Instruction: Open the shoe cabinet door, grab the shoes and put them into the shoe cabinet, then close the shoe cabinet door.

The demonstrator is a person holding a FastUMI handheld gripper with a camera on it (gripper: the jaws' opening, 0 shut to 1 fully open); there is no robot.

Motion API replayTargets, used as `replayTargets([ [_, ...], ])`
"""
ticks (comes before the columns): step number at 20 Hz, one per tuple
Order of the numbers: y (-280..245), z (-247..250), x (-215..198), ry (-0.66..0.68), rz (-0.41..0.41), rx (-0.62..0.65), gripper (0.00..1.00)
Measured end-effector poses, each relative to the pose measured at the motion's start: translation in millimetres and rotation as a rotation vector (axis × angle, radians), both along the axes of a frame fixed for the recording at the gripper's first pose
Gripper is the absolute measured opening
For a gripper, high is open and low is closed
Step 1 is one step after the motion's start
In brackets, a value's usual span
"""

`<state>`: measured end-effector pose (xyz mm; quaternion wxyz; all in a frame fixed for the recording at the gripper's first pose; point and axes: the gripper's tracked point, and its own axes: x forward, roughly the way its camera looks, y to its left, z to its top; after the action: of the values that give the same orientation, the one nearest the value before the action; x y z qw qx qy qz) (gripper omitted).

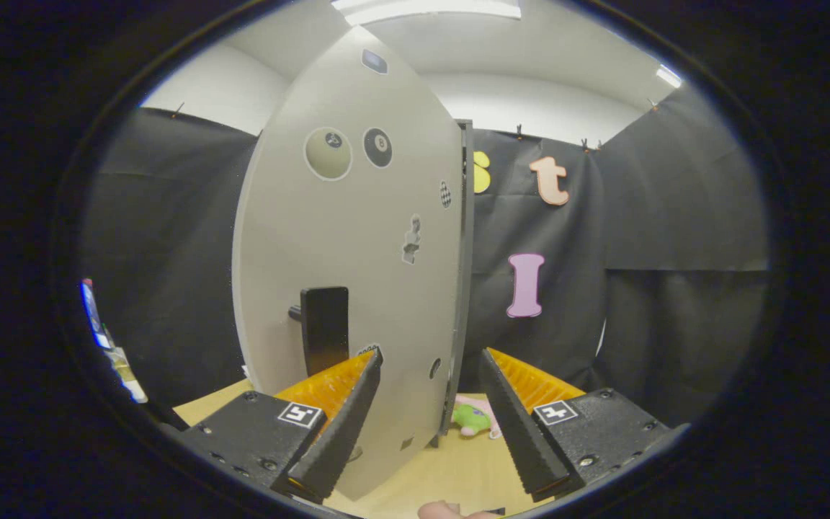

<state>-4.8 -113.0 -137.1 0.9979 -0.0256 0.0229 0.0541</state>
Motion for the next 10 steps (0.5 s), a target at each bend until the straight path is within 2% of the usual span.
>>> replayTargets([
  [3,26,0,9,-0.017,-0.006,-0.033,0.92],
  [10,123,-25,37,0.036,0.156,0.044,0.95],
])
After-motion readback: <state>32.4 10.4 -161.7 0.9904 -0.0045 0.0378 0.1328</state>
